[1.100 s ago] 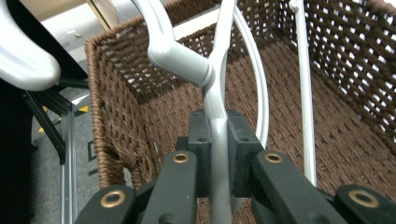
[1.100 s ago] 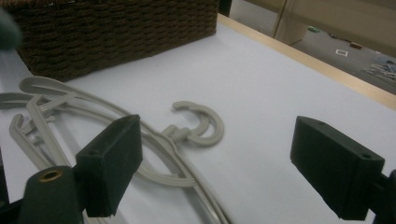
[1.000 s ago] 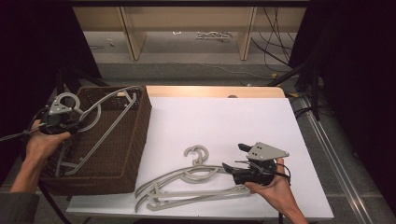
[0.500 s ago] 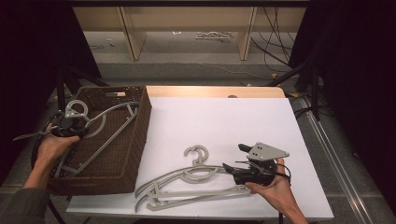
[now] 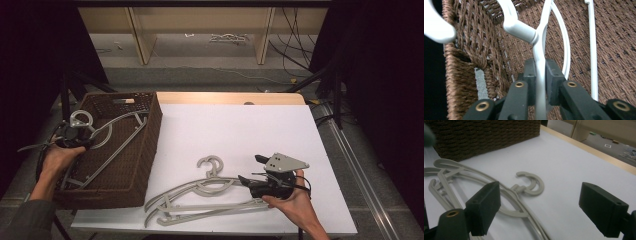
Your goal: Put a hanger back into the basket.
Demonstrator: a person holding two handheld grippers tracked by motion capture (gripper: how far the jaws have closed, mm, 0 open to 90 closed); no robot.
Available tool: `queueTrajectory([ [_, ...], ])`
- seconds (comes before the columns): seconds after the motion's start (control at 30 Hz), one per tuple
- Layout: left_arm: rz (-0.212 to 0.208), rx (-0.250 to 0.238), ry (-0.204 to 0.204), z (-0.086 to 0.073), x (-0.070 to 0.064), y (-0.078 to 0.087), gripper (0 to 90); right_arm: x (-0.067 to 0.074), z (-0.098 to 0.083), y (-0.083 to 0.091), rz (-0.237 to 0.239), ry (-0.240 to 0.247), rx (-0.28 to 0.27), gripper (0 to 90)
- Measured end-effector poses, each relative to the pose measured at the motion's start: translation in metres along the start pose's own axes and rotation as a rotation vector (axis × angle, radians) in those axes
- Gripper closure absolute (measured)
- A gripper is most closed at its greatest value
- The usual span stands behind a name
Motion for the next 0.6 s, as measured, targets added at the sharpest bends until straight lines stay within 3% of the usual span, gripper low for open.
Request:
queueTrajectory([
  [0.03, 0.006, -0.011, 0.032, 0.001, 0.0, 0.002, 71.0, 0.0, 0.0, 0.0, 0.0, 0.001, -0.001, 18.6],
  [0.13, 0.015, -0.081, 0.077, 0.008, 0.002, 0.015, 59.9, -0.002, -0.002, 0.0, 0.0, -0.003, 0.013, 18.4],
  [0.17, 0.017, -0.102, 0.092, 0.011, 0.002, 0.019, 59.9, -0.002, -0.002, 0.0, 0.0, -0.003, 0.013, 18.4],
  [0.27, 0.006, -0.145, 0.105, 0.019, -0.004, 0.033, 50.7, -0.001, -0.002, 0.001, -0.001, 0.002, 0.009, 18.6],
  [0.4, -0.015, -0.221, 0.079, 0.036, -0.026, 0.055, 42.7, 0.0, 0.0, 0.0, -0.006, 0.006, -0.004, 18.8],
  [0.47, -0.048, -0.292, 0.09, 0.047, -0.043, 0.067, 38.8, -0.002, 0.0, 0.001, -0.013, 0.006, -0.01, 18.8],
  [0.53, -0.06, -0.307, 0.093, 0.049, -0.049, 0.071, 37.2, -0.002, 0.001, 0.001, -0.015, 0.004, -0.013, 18.8],
  [0.6, -0.084, -0.339, 0.089, 0.054, -0.064, 0.077, 36.2, -0.002, 0.002, 0.001, -0.018, -0.005, -0.026, 18.8],
])
Point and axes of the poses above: each handheld gripper's, and its own axes: y roughly backward along the jaws, z roughly out of its top, x roughly to its left, the point moved 9 cm from there along -y, roughly forward along the jaws, and after that the axes turned 7 degrees about -z, right-handed, at the moved point
